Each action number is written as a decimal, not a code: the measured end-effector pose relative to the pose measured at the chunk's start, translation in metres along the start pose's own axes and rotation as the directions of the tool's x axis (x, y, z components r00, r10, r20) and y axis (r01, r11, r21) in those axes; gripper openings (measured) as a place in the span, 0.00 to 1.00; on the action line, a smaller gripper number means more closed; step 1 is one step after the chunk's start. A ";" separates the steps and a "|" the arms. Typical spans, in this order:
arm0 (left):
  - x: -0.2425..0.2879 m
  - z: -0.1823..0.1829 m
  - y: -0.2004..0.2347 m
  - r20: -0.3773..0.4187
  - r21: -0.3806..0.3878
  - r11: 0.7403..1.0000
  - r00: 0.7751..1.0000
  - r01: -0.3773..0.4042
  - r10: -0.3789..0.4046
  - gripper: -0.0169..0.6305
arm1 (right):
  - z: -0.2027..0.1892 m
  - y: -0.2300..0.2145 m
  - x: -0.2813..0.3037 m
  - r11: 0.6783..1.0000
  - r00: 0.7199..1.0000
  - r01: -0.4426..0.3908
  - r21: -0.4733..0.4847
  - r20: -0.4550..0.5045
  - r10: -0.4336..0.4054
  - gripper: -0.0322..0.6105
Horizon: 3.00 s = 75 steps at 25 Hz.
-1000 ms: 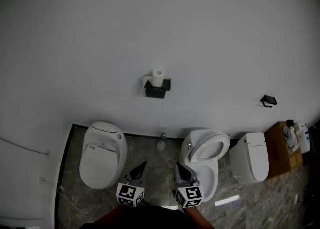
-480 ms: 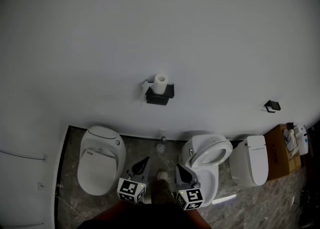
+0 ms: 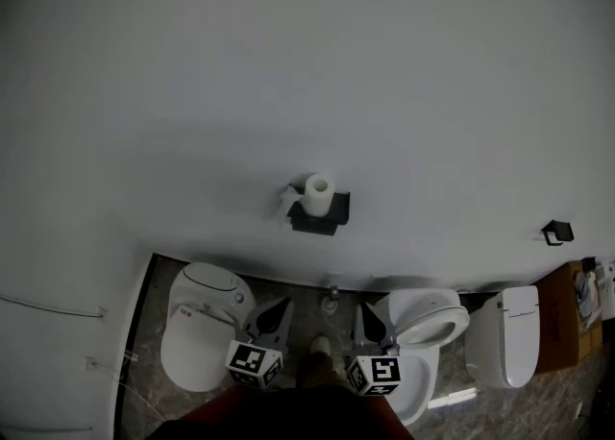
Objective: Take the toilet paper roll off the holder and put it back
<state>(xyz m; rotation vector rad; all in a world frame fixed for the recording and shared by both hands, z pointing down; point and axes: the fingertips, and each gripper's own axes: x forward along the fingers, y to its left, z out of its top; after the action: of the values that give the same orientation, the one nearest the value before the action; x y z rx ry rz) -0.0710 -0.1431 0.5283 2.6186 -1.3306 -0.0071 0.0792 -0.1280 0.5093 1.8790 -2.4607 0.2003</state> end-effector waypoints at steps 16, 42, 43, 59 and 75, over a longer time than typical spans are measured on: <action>0.152 0.034 0.043 0.015 0.029 0.995 0.995 -0.094 0.094 0.05 | 0.006 -0.080 0.112 0.994 0.993 -0.111 0.018 -0.024 0.112 0.05; 0.278 0.042 0.102 -0.035 0.087 0.948 0.950 -0.307 0.311 0.59 | -0.007 -0.148 0.176 0.981 0.980 -0.195 0.002 -0.038 0.195 0.05; 0.279 0.042 0.103 -0.035 0.089 0.946 0.948 -0.311 0.315 0.59 | -0.009 -0.150 0.176 0.981 0.980 -0.192 -0.003 -0.043 0.192 0.05; 0.283 0.050 0.116 -0.010 0.056 0.951 0.953 -0.303 0.304 0.59 | -0.011 -0.159 0.179 0.990 0.987 -0.143 0.001 -0.075 0.143 0.05; 0.121 0.098 0.081 0.097 0.092 0.943 0.946 -0.318 0.310 0.59 | 0.049 -0.126 0.141 0.994 0.994 -0.107 -0.036 0.030 0.109 0.05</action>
<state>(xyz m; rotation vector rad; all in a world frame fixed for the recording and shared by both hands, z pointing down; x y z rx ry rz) -0.0734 -0.3040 0.4575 2.4799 -1.8117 0.0067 0.1653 -0.3023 0.4857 1.7510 -2.5716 0.1319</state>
